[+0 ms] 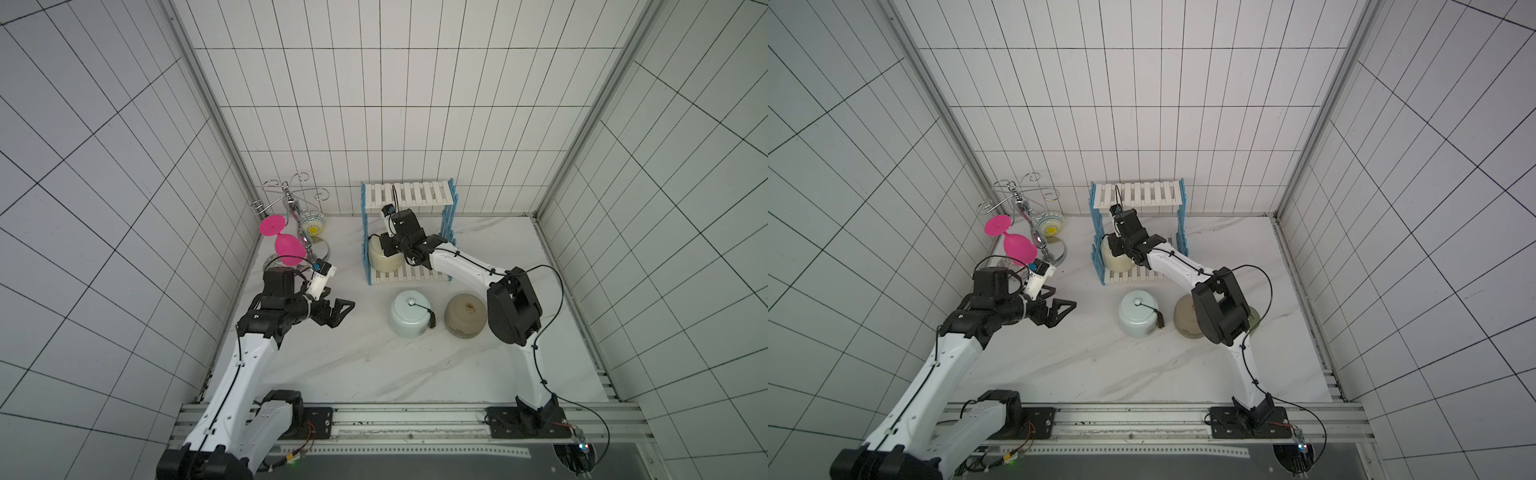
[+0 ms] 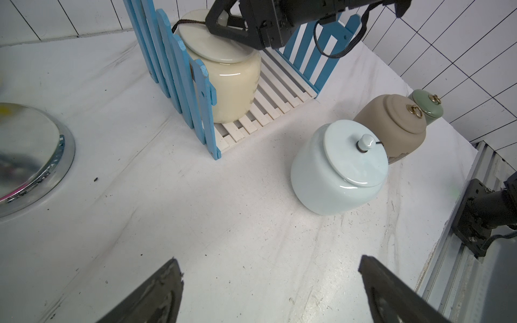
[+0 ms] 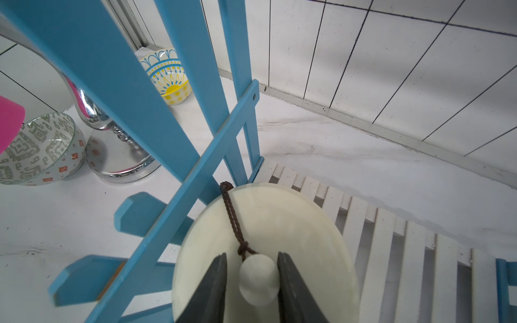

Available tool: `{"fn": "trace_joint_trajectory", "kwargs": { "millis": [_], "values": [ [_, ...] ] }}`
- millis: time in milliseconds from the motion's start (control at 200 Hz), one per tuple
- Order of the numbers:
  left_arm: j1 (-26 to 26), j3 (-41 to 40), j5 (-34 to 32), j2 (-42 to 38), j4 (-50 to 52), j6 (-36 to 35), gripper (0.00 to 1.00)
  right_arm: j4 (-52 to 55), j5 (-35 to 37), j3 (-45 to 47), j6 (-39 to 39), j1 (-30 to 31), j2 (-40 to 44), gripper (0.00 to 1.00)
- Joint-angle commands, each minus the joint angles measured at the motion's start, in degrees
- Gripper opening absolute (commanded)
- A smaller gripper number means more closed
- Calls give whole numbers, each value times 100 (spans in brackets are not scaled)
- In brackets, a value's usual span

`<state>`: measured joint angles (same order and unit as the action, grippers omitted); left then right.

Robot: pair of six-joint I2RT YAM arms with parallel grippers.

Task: Remove the tea canisters from the shelf
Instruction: Pick up the tea canister from the shelf.

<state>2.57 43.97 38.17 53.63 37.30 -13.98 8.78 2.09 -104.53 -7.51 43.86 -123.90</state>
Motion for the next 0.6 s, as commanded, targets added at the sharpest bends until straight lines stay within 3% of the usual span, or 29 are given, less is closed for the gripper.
{"fn": "trace_joint_trajectory", "kwargs": {
  "millis": [0, 205, 595],
  "values": [
    [24, -12, -33, -81, 5, -44, 99, -307, 124, 172, 71, -70, -162, 27],
    [33, -4, -29, -92, 23, -46, 99, -642, 144, 384, 206, -68, -71, 0],
    [24, 8, -73, -95, 100, -105, 99, -624, 33, 660, 311, 91, 802, 0]
  ]
}}
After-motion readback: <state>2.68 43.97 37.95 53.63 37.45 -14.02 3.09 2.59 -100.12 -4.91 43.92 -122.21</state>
